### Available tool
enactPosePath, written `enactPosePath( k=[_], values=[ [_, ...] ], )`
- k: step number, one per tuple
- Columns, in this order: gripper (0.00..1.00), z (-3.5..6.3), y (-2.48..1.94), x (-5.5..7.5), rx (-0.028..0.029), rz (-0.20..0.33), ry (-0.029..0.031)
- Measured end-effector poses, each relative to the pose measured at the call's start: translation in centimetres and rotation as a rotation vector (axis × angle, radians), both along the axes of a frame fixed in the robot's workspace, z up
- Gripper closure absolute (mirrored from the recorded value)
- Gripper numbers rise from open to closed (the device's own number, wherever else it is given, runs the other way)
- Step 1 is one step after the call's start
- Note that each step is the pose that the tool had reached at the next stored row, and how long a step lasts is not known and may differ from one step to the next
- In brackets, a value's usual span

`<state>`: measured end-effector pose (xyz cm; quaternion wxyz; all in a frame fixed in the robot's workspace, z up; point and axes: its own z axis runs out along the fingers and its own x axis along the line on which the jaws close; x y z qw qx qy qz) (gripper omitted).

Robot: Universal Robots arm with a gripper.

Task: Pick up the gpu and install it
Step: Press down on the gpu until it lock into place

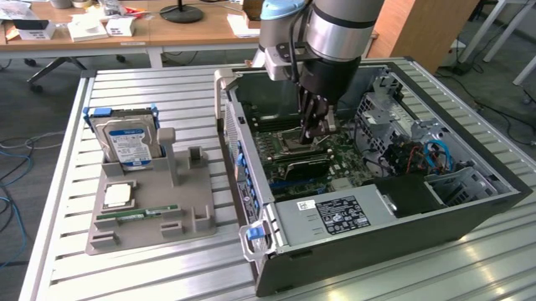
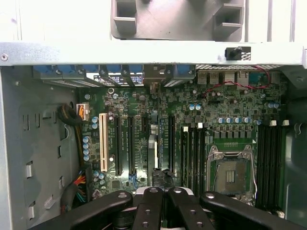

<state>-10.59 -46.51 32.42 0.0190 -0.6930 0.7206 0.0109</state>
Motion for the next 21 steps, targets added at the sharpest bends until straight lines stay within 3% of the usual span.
enactPosePath(
  k=[21],
  values=[
    [0.89,-0.18,0.0,0.0,-0.0001,0.0,0.0]
  ],
)
